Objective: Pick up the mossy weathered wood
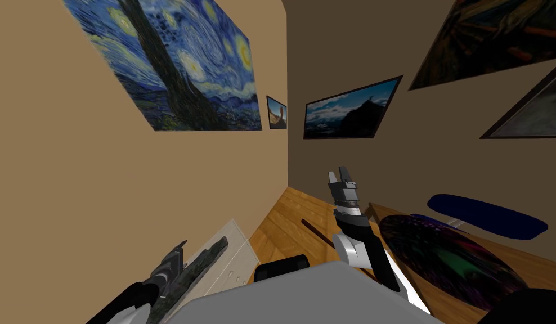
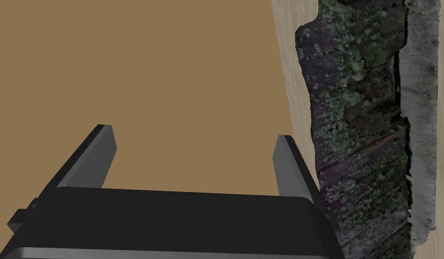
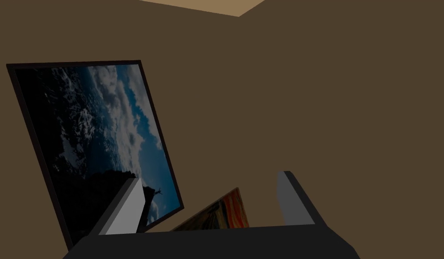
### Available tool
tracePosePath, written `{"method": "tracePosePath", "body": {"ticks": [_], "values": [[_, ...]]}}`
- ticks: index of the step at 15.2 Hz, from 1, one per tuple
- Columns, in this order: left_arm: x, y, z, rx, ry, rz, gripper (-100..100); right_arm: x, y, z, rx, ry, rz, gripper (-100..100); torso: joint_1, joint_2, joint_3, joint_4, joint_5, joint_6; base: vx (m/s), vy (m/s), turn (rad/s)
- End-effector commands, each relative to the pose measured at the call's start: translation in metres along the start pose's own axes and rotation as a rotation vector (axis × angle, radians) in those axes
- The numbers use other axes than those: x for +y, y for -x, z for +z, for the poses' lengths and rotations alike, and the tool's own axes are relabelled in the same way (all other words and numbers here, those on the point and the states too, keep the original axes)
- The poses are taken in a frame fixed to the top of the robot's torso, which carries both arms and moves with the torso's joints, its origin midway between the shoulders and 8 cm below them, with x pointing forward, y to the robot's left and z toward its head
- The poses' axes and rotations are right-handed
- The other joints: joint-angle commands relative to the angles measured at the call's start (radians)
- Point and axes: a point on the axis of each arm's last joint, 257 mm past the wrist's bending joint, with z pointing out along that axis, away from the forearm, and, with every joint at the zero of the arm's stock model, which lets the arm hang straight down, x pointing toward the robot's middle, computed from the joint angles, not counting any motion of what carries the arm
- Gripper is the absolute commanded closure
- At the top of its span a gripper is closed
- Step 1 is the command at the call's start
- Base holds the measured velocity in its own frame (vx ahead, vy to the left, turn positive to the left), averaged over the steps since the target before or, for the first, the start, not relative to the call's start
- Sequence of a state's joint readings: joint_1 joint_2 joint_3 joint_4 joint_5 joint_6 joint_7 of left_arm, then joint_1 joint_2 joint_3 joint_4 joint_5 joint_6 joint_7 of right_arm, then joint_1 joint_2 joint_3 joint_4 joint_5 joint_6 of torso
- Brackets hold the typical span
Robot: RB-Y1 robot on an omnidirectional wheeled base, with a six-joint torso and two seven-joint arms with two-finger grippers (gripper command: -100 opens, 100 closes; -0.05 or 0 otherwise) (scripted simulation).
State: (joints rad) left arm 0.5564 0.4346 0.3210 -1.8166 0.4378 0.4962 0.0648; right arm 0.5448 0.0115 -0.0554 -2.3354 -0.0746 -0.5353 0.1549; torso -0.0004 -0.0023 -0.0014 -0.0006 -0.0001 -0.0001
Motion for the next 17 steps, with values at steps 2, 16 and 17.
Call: {"method": "tracePosePath", "body": {"ticks": [2, 16, 17], "values": [[0.027, 0.023, -0.002, -0.03, 0.089, -0.037, -100, 0.0, 0.0, 0.0, 0.0, 0.0, 0.0, 0, 0.0, 0.0, 0.0, 0.0, 0.0, 0.0, 0.04, -0.003, -0.122], [0.132, 0.103, -0.035, -0.154, 0.449, -0.221, -100, 0.0, 0.0, 0.0, 0.0, 0.0, 0.0, 0, 0.0, 0.0, 0.0, 0.0, 0.0, 0.0, 0.033, 0.005, -0.104], [0.136, 0.103, -0.037, -0.155, 0.466, -0.222, -100, 0.0, 0.0, 0.0, 0.0, 0.0, 0.0, 0, 0.0, 0.0, 0.0, 0.0, 0.0, 0.0, 0.031, 0.007, -0.135]]}}
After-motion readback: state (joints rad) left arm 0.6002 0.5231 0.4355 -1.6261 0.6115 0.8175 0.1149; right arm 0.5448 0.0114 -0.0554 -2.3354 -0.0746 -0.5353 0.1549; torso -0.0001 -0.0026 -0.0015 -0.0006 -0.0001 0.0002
